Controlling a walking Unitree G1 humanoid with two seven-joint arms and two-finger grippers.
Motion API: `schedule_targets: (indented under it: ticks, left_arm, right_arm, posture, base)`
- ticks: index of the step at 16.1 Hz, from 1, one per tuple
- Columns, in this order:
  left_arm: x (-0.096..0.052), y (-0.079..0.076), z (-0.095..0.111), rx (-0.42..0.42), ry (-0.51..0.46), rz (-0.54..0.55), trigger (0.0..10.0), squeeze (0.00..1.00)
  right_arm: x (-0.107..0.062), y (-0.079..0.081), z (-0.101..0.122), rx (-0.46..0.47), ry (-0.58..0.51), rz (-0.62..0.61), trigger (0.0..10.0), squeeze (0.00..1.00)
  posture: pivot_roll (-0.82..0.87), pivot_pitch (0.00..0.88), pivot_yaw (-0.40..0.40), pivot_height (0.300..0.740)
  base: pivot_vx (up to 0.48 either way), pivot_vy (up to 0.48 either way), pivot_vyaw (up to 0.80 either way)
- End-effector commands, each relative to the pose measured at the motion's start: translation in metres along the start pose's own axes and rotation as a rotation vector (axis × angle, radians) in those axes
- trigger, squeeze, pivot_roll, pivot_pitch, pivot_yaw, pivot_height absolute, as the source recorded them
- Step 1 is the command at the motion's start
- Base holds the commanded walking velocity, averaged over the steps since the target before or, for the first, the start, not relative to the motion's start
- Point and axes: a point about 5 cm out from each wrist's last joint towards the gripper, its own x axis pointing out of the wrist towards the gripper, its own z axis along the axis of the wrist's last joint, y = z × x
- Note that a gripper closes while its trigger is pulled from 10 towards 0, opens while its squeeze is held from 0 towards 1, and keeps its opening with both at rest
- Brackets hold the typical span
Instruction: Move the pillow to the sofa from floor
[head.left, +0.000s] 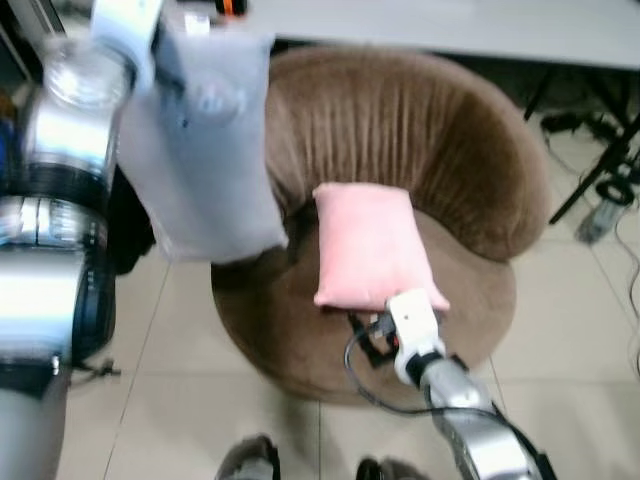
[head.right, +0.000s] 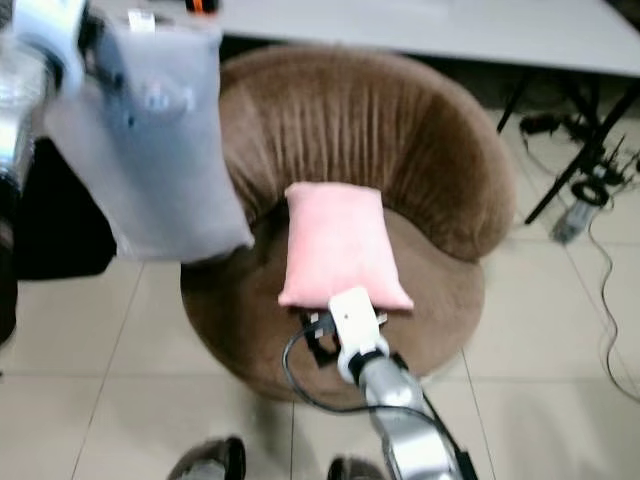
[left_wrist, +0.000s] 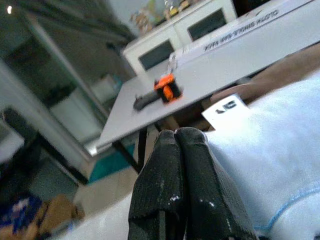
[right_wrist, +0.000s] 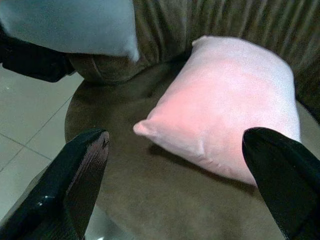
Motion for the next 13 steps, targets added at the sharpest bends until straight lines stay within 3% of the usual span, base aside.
schedule_targets:
  ticks: [1, 3, 8, 10, 11, 12, 13]
  left_arm:
    - [0.002, 0.006, 0.021, 0.043, -0.072, 0.016, 10.0, 0.0]
    - [0.009, 0.008, 0.036, 0.087, -0.056, 0.055, 10.0, 0.0]
    - [0.01, 0.02, 0.049, 0.099, -0.037, 0.16, 10.0, 0.0]
    - [0.009, 0.02, 0.034, 0.132, 0.02, 0.191, 10.0, 0.0]
    - [0.008, 0.002, -0.004, 0.173, 0.125, 0.147, 10.0, 0.0]
    - [0.006, -0.014, -0.029, 0.167, 0.186, 0.093, 10.0, 0.0]
    - [0.005, -0.019, -0.035, 0.161, 0.193, 0.084, 10.0, 0.0]
  right_arm:
    - [-0.002, 0.001, -0.001, -0.001, -0.002, -0.016, 10.0, 0.38]
    - [-0.006, 0.006, -0.003, 0.018, -0.002, -0.04, 10.0, 0.38]
    - [-0.018, 0.007, -0.011, 0.043, 0.012, -0.096, 10.0, 0.38]
    - [-0.023, 0.007, -0.015, 0.055, 0.024, -0.121, 10.0, 0.38]
    - [-0.028, 0.008, -0.017, 0.062, 0.035, -0.134, 10.0, 0.38]
    - [-0.036, 0.009, -0.019, 0.064, 0.047, -0.147, 10.0, 0.38]
    - [-0.039, 0.009, -0.02, 0.067, 0.052, -0.154, 10.0, 0.38]
  posture:
    - [-0.03, 0.102, 0.033, 0.74]
    - [-0.08, 0.114, 0.068, 0.74]
    - [-0.15, 0.135, 0.09, 0.74]
    - [-0.17, 0.152, 0.098, 0.74]
    - [-0.21, 0.186, 0.104, 0.74]
    - [-0.23, 0.21, 0.102, 0.74]
    - [-0.25, 0.226, 0.103, 0.74]
  base:
    - [0.0, 0.0, 0.0]
    - [0.0, 0.0, 0.0]
    - [0.0, 0.0, 0.0]
    - [0.0, 0.0, 0.0]
    - [0.0, 0.0, 0.0]
    - [0.0, 0.0, 0.0]
    - [0.0, 0.0, 0.0]
